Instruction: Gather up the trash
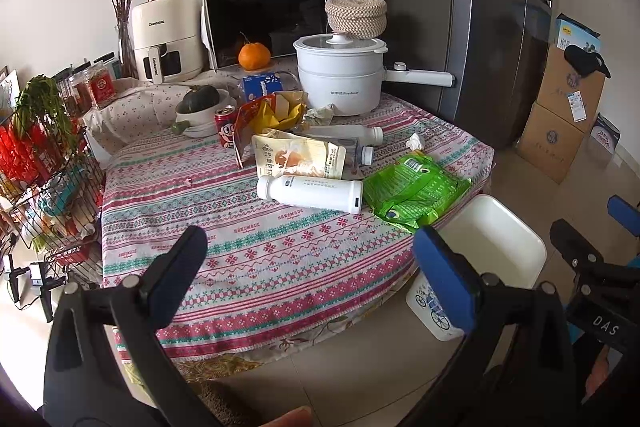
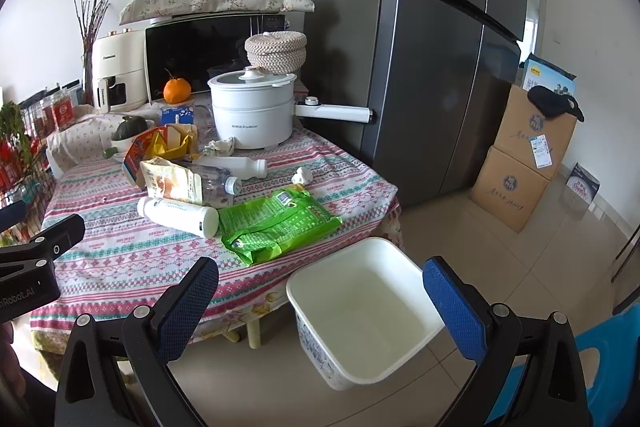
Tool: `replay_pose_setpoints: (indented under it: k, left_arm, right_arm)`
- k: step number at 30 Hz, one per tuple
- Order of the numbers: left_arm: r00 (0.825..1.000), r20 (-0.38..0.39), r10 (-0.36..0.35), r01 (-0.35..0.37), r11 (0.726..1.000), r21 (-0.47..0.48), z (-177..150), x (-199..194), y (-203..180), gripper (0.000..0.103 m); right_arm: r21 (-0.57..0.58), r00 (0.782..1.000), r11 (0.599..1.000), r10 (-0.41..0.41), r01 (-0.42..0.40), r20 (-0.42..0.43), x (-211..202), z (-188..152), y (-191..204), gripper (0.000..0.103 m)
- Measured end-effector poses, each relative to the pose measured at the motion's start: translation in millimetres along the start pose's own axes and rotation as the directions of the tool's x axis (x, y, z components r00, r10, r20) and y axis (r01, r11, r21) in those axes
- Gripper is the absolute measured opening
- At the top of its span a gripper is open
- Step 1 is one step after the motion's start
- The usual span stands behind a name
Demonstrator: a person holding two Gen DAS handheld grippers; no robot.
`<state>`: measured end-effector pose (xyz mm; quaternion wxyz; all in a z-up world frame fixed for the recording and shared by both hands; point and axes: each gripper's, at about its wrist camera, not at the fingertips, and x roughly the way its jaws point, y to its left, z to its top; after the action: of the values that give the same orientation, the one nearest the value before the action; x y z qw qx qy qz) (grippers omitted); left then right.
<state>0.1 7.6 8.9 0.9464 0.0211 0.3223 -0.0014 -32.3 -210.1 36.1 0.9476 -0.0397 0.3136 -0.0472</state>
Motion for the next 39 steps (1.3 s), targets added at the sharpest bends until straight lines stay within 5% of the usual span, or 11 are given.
replay_pose_setpoints:
  k: [39]
  left_arm:
    - [1.0,0.002,0.0,0.0,1.0,0.004,-5.9,-0.2,-1.2,0.102]
  right_arm:
    - [-0.013,1.0,1.0,-0.003,0.003,0.001,0.2,0.3,3.9,0.103]
